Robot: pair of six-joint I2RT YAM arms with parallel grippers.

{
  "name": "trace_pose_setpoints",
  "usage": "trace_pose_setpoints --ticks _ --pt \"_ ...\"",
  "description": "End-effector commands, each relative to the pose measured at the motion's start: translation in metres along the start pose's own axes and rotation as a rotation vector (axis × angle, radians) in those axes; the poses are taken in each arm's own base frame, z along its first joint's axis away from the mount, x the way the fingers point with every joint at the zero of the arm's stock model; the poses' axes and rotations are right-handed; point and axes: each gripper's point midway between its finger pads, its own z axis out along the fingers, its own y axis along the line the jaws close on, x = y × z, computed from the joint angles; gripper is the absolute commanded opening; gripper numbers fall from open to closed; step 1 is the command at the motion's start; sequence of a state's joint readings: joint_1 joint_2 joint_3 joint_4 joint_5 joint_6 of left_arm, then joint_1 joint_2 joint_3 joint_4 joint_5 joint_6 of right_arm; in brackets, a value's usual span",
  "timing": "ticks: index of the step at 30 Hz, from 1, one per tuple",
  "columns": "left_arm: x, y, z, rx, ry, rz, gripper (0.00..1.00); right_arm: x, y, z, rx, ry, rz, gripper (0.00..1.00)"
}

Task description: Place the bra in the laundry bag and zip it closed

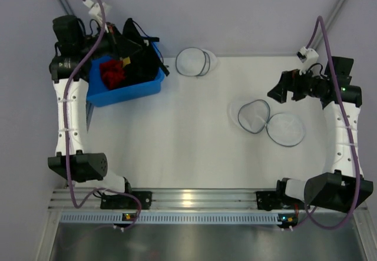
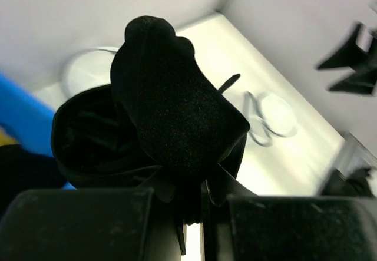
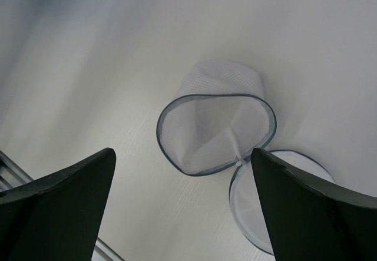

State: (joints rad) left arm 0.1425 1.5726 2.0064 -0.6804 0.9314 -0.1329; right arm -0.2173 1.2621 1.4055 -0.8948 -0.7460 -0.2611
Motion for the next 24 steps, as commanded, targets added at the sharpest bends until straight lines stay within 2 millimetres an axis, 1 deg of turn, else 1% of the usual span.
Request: trace_pose_setpoints --ticks 1,2,3,4,5,6,7,8,9,10,13,14,15,16,18,19,20,21,22,24 --pt "0.026 -0.065 0.008 0.200 0.055 0.006 0.00 0.003 0.020 -0.007 -0.047 -0.012 -0.027 0.99" --pt "0.044 -0.072 0.009 0.212 0.085 -0.017 0.00 0.007 0.021 -0.006 -0.051 -0.003 -0.026 0.99" --pt "0.060 -0.096 0.018 0.276 0.123 -0.012 0.00 0.010 0.022 -0.007 -0.053 0.000 -0.026 0.99" --pt "0.073 -0.103 0.022 0.291 0.147 -0.008 0.00 0.012 0.023 -0.006 -0.059 0.006 -0.025 0.99" --pt "0.096 -0.108 0.026 0.309 0.191 -0.031 0.00 0.016 0.024 -0.005 -0.064 0.013 -0.027 0.99" --pt "0.111 -0.122 0.031 0.355 0.227 -0.035 0.00 0.019 0.026 -0.006 -0.068 0.023 -0.025 0.99" --pt "0.124 -0.128 0.033 0.374 0.251 -0.052 0.00 0.022 0.028 -0.006 -0.073 0.030 -0.027 0.99" --pt "0.152 -0.129 0.038 0.391 0.311 -0.103 0.00 0.027 0.029 -0.005 -0.080 0.044 -0.030 0.99" --pt "0.163 -0.129 0.041 0.402 0.328 -0.123 0.00 0.032 0.030 -0.005 -0.085 0.059 -0.025 0.99" --pt "0.190 -0.125 0.043 0.405 0.380 -0.164 0.00 0.036 0.032 -0.004 -0.095 0.072 -0.031 0.99" --pt "0.233 -0.114 0.050 0.397 0.449 -0.199 0.00 0.045 0.036 -0.003 -0.109 0.092 -0.024 0.99" --pt "0.259 -0.103 0.051 0.360 0.488 -0.226 0.00 0.051 0.038 -0.001 -0.115 0.102 -0.016 1.00" --pt "0.271 -0.098 0.052 0.342 0.500 -0.232 0.01 0.055 0.039 0.000 -0.121 0.112 -0.012 0.99" --pt "0.292 -0.086 0.054 0.303 0.514 -0.230 0.03 0.062 0.043 0.003 -0.135 0.128 -0.007 0.99" --pt "0.312 -0.075 0.054 0.263 0.537 -0.223 0.06 0.068 0.046 0.006 -0.144 0.142 -0.006 0.99" --pt "0.330 -0.067 0.053 0.242 0.567 -0.213 0.07 0.070 0.049 0.010 -0.154 0.147 -0.015 0.99" --pt "0.339 -0.061 0.053 0.217 0.588 -0.219 0.09 0.076 0.051 0.012 -0.160 0.157 -0.006 0.99" --pt "0.348 -0.051 0.054 0.179 0.605 -0.192 0.09 0.079 0.052 0.013 -0.163 0.164 -0.007 0.99" --pt "0.360 -0.045 0.052 0.170 0.628 -0.190 0.10 0.082 0.052 0.014 -0.165 0.170 -0.007 0.99" --pt "0.366 -0.032 0.050 0.122 0.641 -0.180 0.11 0.086 0.052 0.015 -0.165 0.182 -0.004 1.00"
